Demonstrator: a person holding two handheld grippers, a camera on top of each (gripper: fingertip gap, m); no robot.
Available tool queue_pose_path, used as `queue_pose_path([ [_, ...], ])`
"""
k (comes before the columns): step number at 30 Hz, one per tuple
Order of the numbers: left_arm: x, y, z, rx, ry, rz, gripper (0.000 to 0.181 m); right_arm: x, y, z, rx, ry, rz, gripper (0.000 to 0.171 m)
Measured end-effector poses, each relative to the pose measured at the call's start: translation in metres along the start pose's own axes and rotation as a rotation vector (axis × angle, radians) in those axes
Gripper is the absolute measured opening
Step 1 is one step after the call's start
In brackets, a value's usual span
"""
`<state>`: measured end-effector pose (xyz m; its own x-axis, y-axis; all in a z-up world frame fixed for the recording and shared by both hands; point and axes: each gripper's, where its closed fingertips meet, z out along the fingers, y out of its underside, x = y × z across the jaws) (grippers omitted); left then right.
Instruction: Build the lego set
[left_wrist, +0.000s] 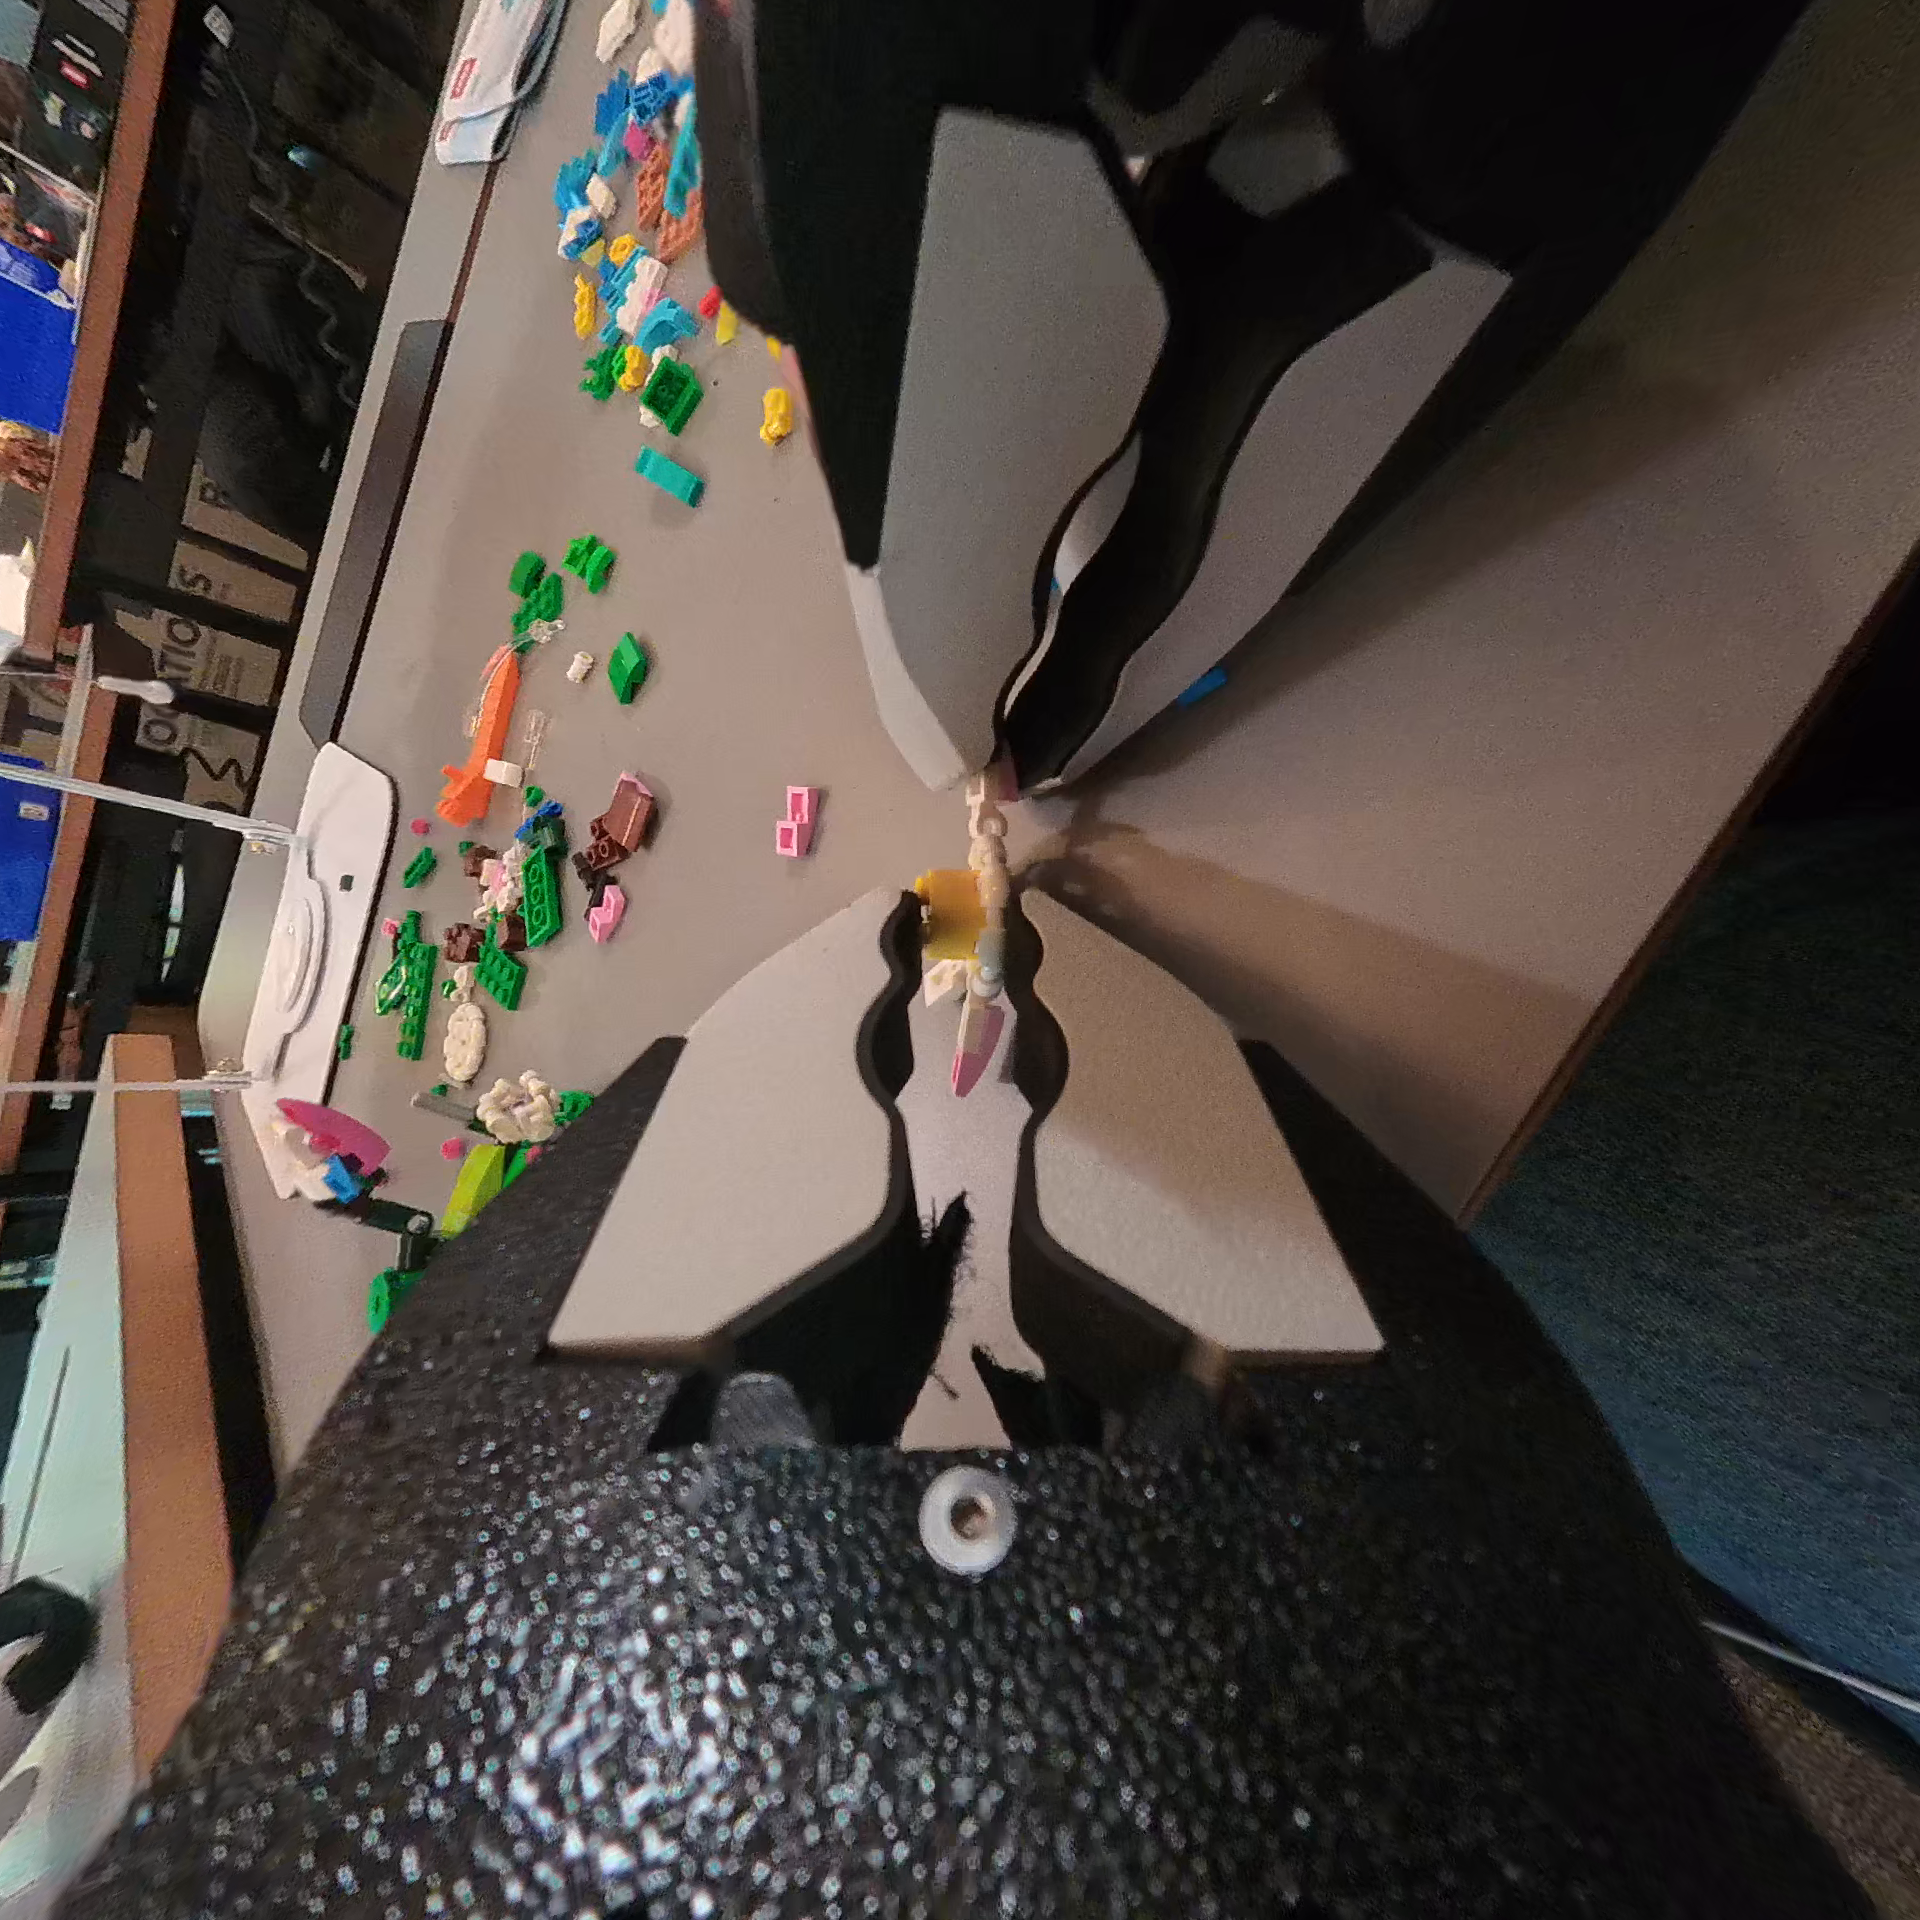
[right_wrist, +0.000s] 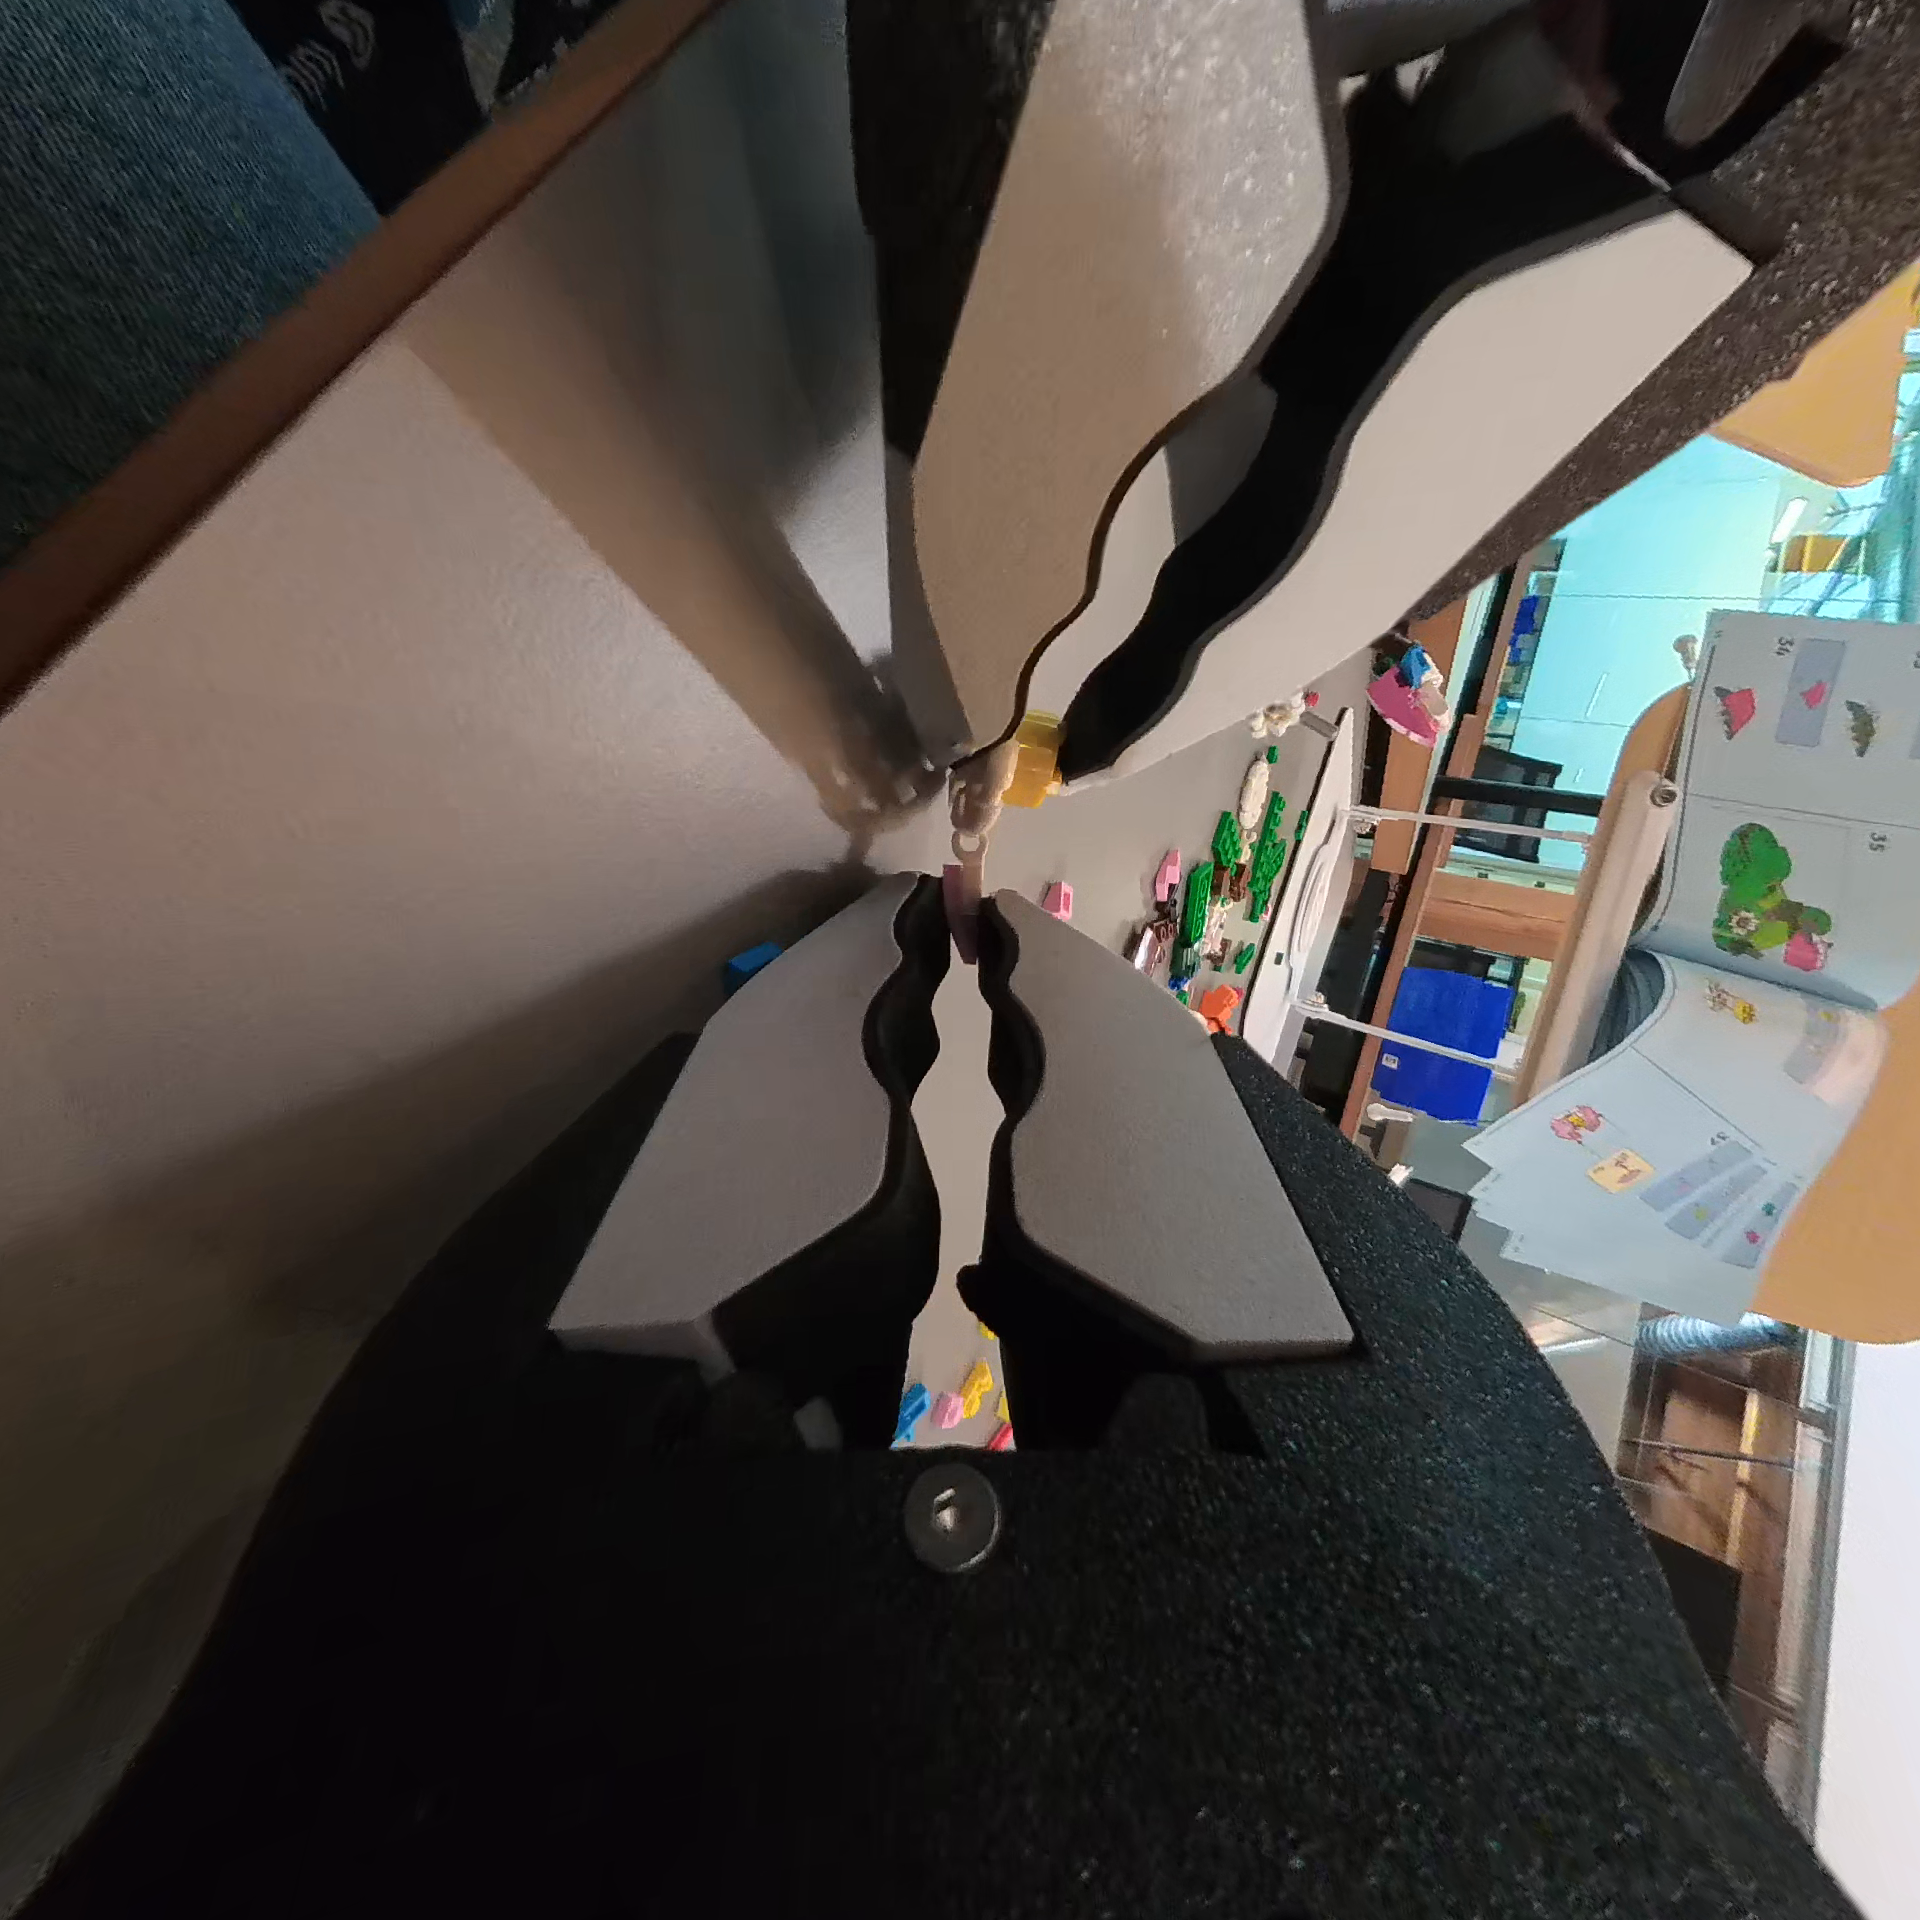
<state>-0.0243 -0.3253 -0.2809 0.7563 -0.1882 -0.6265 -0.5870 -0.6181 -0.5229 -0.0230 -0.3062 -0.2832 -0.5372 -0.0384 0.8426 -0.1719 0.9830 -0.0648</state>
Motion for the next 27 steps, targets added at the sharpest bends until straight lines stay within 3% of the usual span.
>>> queue_pose_path([
  [1, -0.0001, 0.0001, -0.0002, 0.012, 0.003, -0.011, 0.015, 0.0001, -0.0004, 0.0004, 0.004, 0.002, 0.002, 0.005],
  [9, -0.0004, 0.0005, -0.0014, 0.093, 0.035, -0.051, 0.015, -0.0010, -0.0032, 0.0019, 0.054, -0.009, 0.078, 0.005],
  [27, -0.0006, 0.0022, -0.0028, 0.119, 0.001, -0.029, 0.015, -0.0032, -0.0055, 0.0024, 0.070, -0.027, 0.209, 0.005],
])
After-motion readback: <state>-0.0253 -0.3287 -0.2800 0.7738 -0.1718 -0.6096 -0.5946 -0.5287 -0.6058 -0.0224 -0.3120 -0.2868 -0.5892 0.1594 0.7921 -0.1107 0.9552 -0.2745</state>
